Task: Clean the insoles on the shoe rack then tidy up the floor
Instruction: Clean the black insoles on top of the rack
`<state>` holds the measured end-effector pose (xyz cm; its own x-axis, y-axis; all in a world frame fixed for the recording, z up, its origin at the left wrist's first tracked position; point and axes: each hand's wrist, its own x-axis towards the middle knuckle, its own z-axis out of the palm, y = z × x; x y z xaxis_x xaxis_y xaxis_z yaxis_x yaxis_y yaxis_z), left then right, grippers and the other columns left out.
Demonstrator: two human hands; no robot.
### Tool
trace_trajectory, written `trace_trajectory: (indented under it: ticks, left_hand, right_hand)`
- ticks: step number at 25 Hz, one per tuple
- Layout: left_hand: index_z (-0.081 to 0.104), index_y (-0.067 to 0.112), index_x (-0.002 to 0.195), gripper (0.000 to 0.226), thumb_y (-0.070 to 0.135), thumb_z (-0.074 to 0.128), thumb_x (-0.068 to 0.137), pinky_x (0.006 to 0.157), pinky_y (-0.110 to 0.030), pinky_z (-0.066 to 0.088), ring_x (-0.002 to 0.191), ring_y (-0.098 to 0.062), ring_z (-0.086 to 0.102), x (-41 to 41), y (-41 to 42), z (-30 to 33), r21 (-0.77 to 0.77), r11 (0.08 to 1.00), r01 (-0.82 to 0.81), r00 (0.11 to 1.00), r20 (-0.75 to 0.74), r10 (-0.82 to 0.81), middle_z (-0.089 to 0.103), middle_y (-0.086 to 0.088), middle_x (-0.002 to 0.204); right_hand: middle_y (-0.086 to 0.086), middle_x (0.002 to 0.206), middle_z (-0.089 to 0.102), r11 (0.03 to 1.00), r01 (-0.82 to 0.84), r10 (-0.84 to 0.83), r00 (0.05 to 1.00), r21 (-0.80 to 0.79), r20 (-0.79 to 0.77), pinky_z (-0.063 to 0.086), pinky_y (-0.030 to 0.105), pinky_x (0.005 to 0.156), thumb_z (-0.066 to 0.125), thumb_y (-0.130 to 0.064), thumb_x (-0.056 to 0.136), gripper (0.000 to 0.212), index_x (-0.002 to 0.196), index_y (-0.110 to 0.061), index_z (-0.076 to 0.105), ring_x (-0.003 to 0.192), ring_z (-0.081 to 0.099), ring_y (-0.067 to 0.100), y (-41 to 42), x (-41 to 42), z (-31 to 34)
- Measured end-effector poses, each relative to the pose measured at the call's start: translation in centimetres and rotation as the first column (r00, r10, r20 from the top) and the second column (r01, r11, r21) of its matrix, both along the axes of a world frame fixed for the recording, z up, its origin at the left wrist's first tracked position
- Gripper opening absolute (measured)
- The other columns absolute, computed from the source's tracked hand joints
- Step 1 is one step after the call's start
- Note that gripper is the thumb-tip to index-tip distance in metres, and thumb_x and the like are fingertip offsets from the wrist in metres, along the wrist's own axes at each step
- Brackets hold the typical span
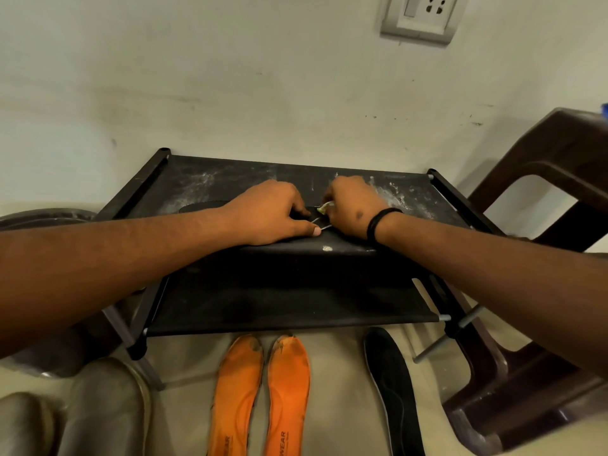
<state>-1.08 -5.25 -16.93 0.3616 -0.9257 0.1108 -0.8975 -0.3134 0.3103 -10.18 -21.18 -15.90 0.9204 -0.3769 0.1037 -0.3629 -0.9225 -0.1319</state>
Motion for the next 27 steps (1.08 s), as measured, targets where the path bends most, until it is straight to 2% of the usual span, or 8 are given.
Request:
trace_trajectory:
  ticks: [3,8,13,16,18,21,24,27]
  left_hand:
    - [0.079,0.025,0.098,0.076,0.085,0.044,0.068,0.079,-0.048,0.057,0.089,-0.023,0.070,0.1,-0.1,-0.1,-0.002,1.000,0.006,1.000,0.001,-0.006,0.074,-0.006,0.100]
    - [0.076,0.019,0.115,0.051,0.060,0.065,0.086,0.092,-0.035,0.053,0.102,-0.012,0.066,-0.3,-0.3,0.2,-0.019,1.000,0.005,1.000,-0.012,-0.005,0.071,0.004,0.121]
    - [0.078,0.020,0.109,0.045,0.058,0.066,0.086,0.087,-0.041,0.056,0.094,-0.015,0.068,0.0,-0.2,-0.1,-0.037,0.999,0.020,1.000,0.001,-0.020,0.073,0.002,0.112]
    - [0.075,0.019,0.116,0.048,0.057,0.065,0.088,0.091,-0.037,0.054,0.100,-0.012,0.066,-0.1,-0.4,0.0,-0.023,0.999,0.036,0.999,0.011,-0.035,0.070,0.003,0.121]
    - [0.072,0.022,0.124,0.050,0.057,0.062,0.090,0.096,-0.036,0.051,0.109,-0.012,0.062,0.1,-0.1,0.7,0.021,0.997,0.071,0.997,0.036,-0.071,0.066,0.002,0.127]
    - [0.066,0.028,0.132,0.049,0.054,0.063,0.090,0.102,-0.034,0.044,0.117,-0.012,0.052,0.9,1.1,1.4,0.075,0.992,0.100,0.994,0.037,-0.103,0.059,-0.001,0.126]
    - [0.073,0.028,0.121,0.050,0.058,0.072,0.081,0.101,-0.033,0.047,0.114,-0.007,0.056,1.2,2.4,0.7,-0.056,0.997,0.052,0.997,-0.050,-0.055,0.063,0.006,0.122]
    - [0.074,0.026,0.116,0.056,0.061,0.078,0.072,0.099,-0.036,0.051,0.109,-0.007,0.061,1.3,2.2,0.1,-0.120,0.993,-0.014,0.995,-0.095,0.003,0.068,0.010,0.120]
  right_hand:
    - [0.011,0.103,0.072,0.992,-0.124,0.124,0.992,0.005,-0.040,0.056,0.038,0.085,0.061,-0.009,0.089,0.021,0.104,-0.009,0.074,0.095,0.067,0.026,0.7,-0.9,0.6]
    - [0.010,0.100,0.070,0.996,0.044,-0.050,0.996,-0.081,-0.071,0.057,0.042,0.082,0.063,-0.020,0.088,0.015,0.099,-0.015,0.072,0.089,0.065,0.028,-1.8,-1.8,1.4]
    - [0.010,0.091,0.064,0.983,-0.149,0.134,0.982,-0.108,-0.132,0.057,0.040,0.074,0.059,-0.017,0.089,0.011,0.096,-0.012,0.066,0.080,0.063,0.027,0.9,-2.3,1.0]
    - [0.006,0.096,0.067,0.997,-0.050,0.042,0.991,-0.058,-0.124,0.056,0.037,0.077,0.063,-0.025,0.090,0.014,0.099,-0.017,0.070,0.084,0.064,0.023,-0.7,-2.2,1.5]
    - [0.007,0.098,0.068,0.993,0.031,-0.043,0.993,-0.114,-0.111,0.055,0.036,0.077,0.062,-0.024,0.090,0.015,0.101,-0.018,0.069,0.085,0.062,0.025,-1.6,-2.2,1.5]
    - [0.009,0.098,0.067,0.985,0.052,-0.067,0.994,-0.162,-0.092,0.054,0.040,0.081,0.061,-0.021,0.089,0.015,0.101,-0.017,0.068,0.088,0.062,0.028,-1.9,-2.2,1.0]
    - [0.007,0.098,0.069,0.997,0.015,-0.017,1.000,-0.072,-0.020,0.054,0.037,0.083,0.063,-0.016,0.086,0.012,0.096,-0.017,0.070,0.094,0.064,0.027,-1.6,-2.3,0.4]
    - [0.004,0.099,0.071,0.993,-0.108,0.108,0.994,0.047,-0.002,0.050,0.028,0.079,0.065,-0.014,0.087,0.009,0.091,-0.017,0.072,0.094,0.064,0.021,-0.4,-2.6,0.6]
